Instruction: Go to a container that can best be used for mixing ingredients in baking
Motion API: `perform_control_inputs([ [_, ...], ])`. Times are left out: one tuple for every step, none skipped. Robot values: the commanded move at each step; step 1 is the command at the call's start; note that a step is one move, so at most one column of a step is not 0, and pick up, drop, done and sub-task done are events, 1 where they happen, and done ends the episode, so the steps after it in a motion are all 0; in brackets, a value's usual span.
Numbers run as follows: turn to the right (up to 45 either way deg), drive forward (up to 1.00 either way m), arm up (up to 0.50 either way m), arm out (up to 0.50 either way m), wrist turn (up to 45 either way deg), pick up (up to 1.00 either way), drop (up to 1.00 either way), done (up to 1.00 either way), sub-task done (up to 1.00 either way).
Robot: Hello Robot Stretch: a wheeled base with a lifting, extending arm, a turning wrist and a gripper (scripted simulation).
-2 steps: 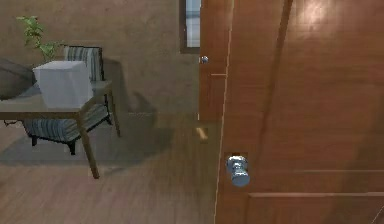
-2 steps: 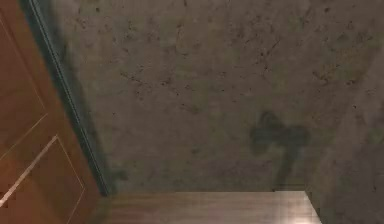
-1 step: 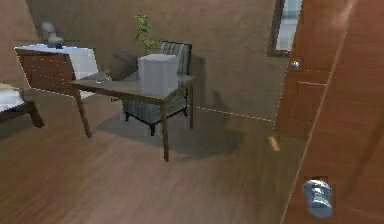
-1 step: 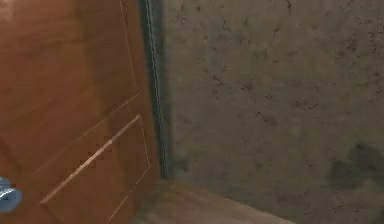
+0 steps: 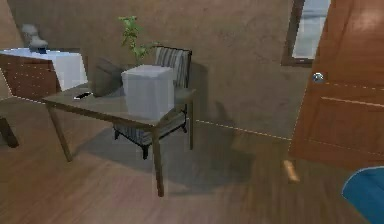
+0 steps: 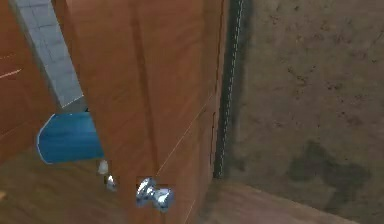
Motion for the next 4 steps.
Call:
perform_control_inputs([
  [-33.0,0.0,0.0,0.0,0.0,0.0,0.0,0.0,0.0],
  [0.0,1.0,0.0,0.0,0.0,0.0,0.0,0.0,0.0],
  [0.0,0.3,0.0,0.0,0.0,0.0,0.0,0.0,0.0],
  [15.0,0.0,0.0,0.0,0.0,0.0,0.0,0.0,0.0],
])
